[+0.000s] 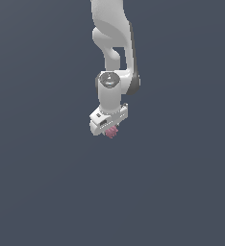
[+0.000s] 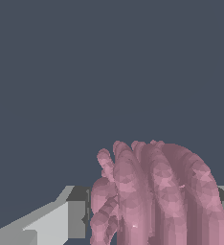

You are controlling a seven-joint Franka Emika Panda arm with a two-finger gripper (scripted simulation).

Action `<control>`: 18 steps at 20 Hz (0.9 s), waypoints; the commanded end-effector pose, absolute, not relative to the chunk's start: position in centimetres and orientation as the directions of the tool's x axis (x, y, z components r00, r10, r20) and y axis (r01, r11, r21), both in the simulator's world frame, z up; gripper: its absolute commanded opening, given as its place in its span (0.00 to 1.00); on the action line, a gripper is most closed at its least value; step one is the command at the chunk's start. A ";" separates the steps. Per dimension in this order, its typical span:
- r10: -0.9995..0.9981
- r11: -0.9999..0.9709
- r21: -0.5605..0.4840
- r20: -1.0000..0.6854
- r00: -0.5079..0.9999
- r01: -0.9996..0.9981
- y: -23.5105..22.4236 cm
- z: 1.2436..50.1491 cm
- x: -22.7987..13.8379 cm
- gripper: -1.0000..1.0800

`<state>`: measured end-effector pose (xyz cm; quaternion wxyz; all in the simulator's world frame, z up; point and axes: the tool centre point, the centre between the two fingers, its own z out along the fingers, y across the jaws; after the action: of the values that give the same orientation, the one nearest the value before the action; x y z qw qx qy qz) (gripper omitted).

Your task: Pick up the object and move it to a goal position.

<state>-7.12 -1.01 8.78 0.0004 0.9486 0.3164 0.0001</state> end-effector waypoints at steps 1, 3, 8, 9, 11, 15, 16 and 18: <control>0.601 -0.799 0.001 0.000 0.799 0.601 0.8 10.5 -6.4 0.00; 0.601 -0.799 0.001 0.000 0.799 0.601 2.4 12.0 -5.7 0.00; 0.601 -0.799 0.001 0.000 0.799 0.601 6.5 16.0 -3.8 0.00; 0.601 -0.799 0.001 0.000 0.799 0.601 7.4 16.8 -3.4 0.00; 0.601 -0.799 0.001 0.000 0.799 0.601 9.1 18.5 -2.6 0.00; 0.601 -0.799 0.000 0.000 0.799 0.601 12.2 21.5 -1.0 0.00; 0.601 -0.799 0.000 0.000 0.799 0.601 13.0 22.2 -0.7 0.00; 0.601 -0.799 0.000 0.000 0.799 0.601 14.3 23.5 0.0 0.00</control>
<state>-0.48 13.26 22.47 0.0002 0.9483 0.3173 0.0007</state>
